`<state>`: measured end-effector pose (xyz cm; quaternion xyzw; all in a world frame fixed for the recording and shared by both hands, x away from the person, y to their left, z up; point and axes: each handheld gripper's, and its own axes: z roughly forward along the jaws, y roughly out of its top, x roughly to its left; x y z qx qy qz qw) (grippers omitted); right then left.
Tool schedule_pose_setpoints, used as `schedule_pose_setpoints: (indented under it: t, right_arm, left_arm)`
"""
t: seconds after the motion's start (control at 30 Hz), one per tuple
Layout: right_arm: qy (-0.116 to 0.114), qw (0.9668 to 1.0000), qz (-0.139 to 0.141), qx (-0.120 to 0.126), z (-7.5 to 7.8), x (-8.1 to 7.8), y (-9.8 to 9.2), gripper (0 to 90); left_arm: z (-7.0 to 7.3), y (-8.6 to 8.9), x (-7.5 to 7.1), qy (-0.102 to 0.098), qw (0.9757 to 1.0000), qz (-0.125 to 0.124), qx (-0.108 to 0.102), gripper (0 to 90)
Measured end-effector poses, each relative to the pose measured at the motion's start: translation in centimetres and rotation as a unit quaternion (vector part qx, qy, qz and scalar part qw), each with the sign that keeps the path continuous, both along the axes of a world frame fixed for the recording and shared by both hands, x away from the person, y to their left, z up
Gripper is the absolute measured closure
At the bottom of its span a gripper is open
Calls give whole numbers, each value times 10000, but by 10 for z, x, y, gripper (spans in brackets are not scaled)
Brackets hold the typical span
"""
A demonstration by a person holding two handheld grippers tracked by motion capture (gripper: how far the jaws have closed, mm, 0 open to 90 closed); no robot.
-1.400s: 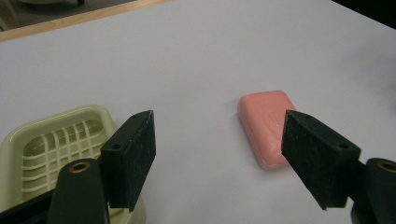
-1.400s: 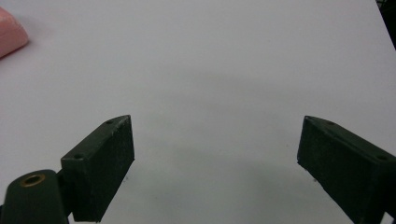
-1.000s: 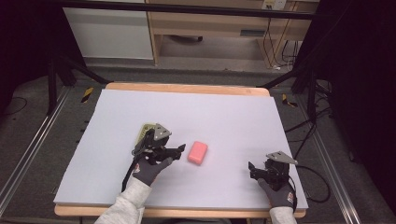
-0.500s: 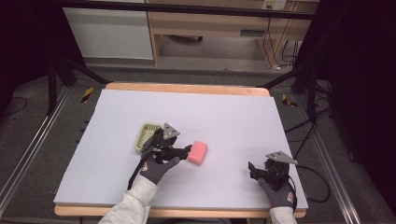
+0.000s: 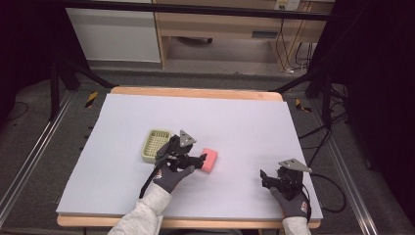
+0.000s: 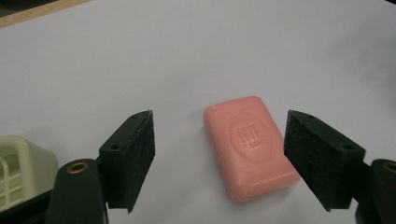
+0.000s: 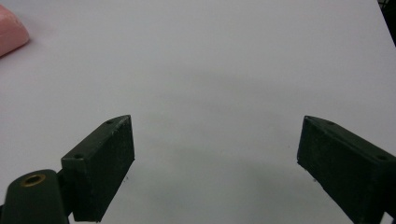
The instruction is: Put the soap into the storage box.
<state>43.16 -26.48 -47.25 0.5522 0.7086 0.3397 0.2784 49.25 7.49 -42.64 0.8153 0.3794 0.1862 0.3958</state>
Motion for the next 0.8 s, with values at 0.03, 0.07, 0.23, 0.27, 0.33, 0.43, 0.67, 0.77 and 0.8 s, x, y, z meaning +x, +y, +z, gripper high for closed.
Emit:
schedule_pose_setpoints:
  t: [0.03,0.07,0.23,0.27,0.33,0.43,0.67,0.77,0.8]
  right_arm:
    - [1,10000,0,-1,0,0,0,113]
    - [3,10000,6,-5,0,0,0,113]
    - [-2,10000,1,10,0,0,0,113]
    - [-5,10000,8,-3,0,0,0,113]
    - [-4,10000,14,-3,0,0,0,114]
    - [-10,10000,13,-1,0,0,0,114]
    - [-9,10000,21,-2,0,0,0,117]
    - [-10,10000,30,-17,0,0,0,117]
    - [-11,10000,27,-5,0,0,0,117]
  left_arm:
    - [-1,-1,0,9,10000,-3,-6,244]
    - [-2,-3,1,23,10000,-3,-17,244]
    - [-5,-10,1,36,10000,-55,28,243]
    - [-6,-12,1,54,10000,-70,46,242]
    - [-7,-14,2,56,9999,-88,68,242]
    - [-8,-16,2,75,9999,-80,43,241]
    - [-12,-21,4,114,9999,-102,60,241]
    - [-13,-23,5,117,9999,-106,51,241]
    - [-14,-25,5,115,9998,-126,62,241]
